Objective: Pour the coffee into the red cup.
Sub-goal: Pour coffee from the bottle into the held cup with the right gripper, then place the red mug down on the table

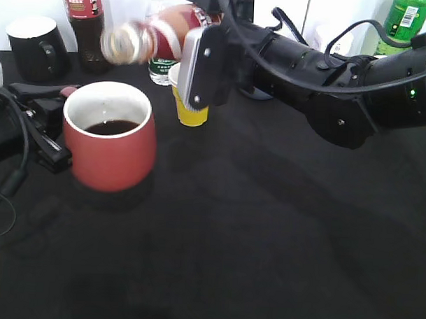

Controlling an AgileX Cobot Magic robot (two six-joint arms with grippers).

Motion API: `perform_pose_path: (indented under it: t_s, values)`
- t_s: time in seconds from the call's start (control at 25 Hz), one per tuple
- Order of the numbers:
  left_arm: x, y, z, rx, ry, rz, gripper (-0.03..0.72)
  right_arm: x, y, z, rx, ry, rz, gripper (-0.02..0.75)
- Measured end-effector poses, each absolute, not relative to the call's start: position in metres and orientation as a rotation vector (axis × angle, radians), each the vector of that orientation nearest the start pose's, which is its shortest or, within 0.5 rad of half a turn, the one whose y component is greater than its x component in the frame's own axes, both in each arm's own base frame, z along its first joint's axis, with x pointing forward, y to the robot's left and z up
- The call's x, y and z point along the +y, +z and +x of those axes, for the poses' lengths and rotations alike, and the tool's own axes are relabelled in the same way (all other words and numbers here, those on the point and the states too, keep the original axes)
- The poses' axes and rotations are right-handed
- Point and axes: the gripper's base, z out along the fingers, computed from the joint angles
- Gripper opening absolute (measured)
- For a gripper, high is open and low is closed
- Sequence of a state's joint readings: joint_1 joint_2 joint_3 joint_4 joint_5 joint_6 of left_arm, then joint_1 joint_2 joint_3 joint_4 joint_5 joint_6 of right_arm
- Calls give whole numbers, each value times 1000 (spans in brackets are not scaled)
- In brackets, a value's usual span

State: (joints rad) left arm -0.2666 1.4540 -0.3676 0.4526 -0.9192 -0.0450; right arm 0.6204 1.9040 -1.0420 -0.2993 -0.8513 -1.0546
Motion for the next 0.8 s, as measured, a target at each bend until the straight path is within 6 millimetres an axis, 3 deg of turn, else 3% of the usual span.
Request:
perform_pose_path:
  t_s: [0.12,0.32,0.52,0.64,0.8]
  values:
    - [-94,198,228,1569,-317,656,74,256,222,324,934,-109,-1197,534]
    - [-91,199,230,1578,-310,615,74,252,223,328,1297,369,-787,534]
    - [-81,201,235,1596,-282,456,75,251,221,329,1394,488,-691,534]
    - [-62,205,242,1570,-215,332,78,247,217,325,1429,493,-661,534]
    - [-43,186,265,1577,-164,243,92,231,214,307,1478,489,-638,534]
